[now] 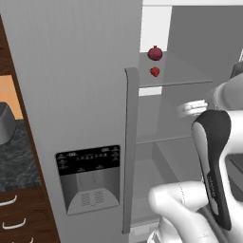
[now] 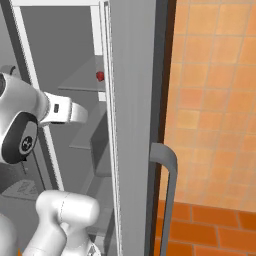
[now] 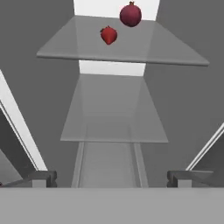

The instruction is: Take the strawberry from the fridge and place it on top of the pancake, located on the dining counter.

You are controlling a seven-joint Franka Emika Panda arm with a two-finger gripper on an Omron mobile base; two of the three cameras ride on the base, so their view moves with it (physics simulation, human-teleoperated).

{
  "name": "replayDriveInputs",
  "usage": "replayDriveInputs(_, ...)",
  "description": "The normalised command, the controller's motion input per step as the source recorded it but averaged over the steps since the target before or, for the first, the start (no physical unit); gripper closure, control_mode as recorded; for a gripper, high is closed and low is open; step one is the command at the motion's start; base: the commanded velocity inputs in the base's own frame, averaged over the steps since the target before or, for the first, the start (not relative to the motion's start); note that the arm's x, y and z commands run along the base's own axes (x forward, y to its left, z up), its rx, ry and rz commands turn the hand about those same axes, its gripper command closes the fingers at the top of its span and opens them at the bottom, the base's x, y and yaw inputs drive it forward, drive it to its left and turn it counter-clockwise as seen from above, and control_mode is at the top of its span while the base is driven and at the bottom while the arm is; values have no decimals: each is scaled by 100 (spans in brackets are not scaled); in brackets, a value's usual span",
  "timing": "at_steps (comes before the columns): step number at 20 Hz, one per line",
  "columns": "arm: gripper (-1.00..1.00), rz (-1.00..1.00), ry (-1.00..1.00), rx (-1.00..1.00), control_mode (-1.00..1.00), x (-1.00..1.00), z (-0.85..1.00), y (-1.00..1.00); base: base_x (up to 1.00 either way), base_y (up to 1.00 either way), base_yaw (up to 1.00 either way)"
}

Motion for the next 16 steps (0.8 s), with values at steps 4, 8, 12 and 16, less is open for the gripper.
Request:
replayDriveInputs(4, -100, 0, -18, -1, -100, 78, 46, 1, 0, 0, 0)
replayDriveInputs(8, -100, 0, -9, 0, -100, 94, 39, 3, 0, 0, 0)
replayDriveInputs(12, -100, 0, 6, 7, -100, 94, 13, 1, 0, 0, 0)
replayDriveInputs(16, -100, 0, 8, 13, -100, 74, 0, 0, 0, 0, 0)
